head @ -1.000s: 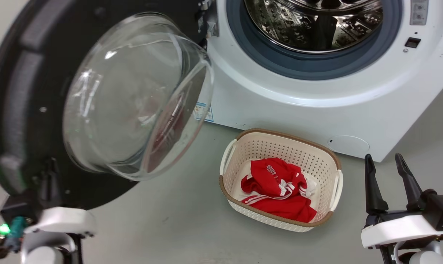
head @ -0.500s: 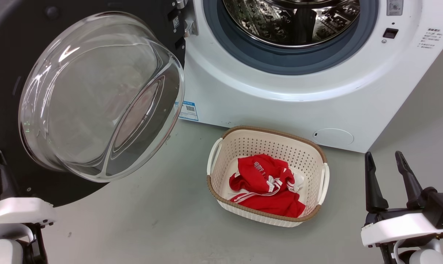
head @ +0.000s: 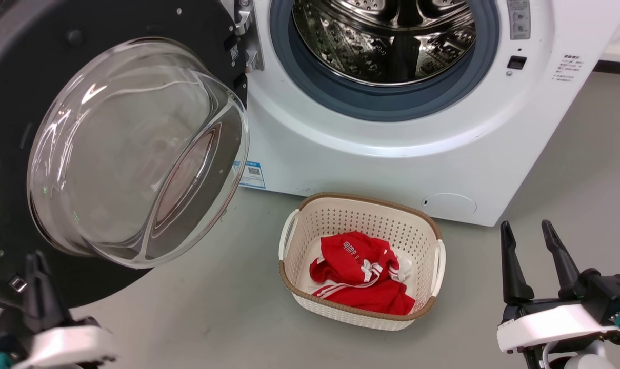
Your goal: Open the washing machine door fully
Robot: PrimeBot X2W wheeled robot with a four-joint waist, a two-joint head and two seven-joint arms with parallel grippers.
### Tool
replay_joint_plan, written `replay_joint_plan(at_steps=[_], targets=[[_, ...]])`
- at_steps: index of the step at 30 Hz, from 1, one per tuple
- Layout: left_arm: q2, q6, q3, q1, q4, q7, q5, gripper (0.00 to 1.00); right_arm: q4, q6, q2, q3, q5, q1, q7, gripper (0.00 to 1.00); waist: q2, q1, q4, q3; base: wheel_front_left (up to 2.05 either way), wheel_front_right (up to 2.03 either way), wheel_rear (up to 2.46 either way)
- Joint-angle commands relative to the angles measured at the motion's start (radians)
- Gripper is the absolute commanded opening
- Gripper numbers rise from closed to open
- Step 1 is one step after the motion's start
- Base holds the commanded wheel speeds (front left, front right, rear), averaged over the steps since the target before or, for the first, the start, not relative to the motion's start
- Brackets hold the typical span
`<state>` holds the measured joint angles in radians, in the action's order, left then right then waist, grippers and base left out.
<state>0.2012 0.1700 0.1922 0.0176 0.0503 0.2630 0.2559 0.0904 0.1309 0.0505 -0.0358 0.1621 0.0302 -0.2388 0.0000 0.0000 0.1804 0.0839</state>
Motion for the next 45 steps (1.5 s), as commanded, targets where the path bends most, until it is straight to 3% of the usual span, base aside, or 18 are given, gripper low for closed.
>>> replay_joint_plan(at_steps=[1,4,10,22,31,45], targets=[[-0.031,-0.006,-0.010,0.036,-0.035,0.002,-0.025,0.14,0.005,0.000,-0.001,0.004,0.007,-0.012,-0.006,1.00,0.0000,0.0000,-0.006,-0.012,0.00,0.00,0.00],[-0.081,-0.014,-0.034,0.074,-0.085,0.002,-0.061,1.00,0.008,0.000,-0.001,0.002,0.003,-0.012,-0.010,1.00,0.0000,0.0000,-0.012,-0.020,0.00,0.00,0.00],[-0.133,-0.049,-0.115,0.091,-0.125,0.002,-0.099,1.00,0.008,0.000,-0.001,-0.002,-0.012,-0.023,-0.014,1.00,0.0000,0.0000,-0.033,-0.037,0.00,0.00,0.00],[-0.147,-0.098,-0.241,0.009,-0.101,0.002,-0.173,1.00,-0.019,0.000,-0.001,-0.012,-0.062,-0.028,-0.011,1.00,0.0000,0.0000,-0.112,-0.059,0.00,0.00,0.00],[-0.148,-0.119,-0.244,-0.061,-0.036,0.003,-0.185,1.00,-0.040,0.000,-0.001,-0.031,-0.095,-0.047,0.004,1.00,0.0000,0.0000,-0.165,-0.064,0.00,0.00,0.00],[-0.150,-0.120,-0.240,-0.043,0.006,0.003,-0.197,1.00,-0.029,0.000,-0.001,-0.014,-0.077,-0.047,0.003,1.00,0.0000,0.0000,-0.180,-0.061,0.00,0.00,0.00]])
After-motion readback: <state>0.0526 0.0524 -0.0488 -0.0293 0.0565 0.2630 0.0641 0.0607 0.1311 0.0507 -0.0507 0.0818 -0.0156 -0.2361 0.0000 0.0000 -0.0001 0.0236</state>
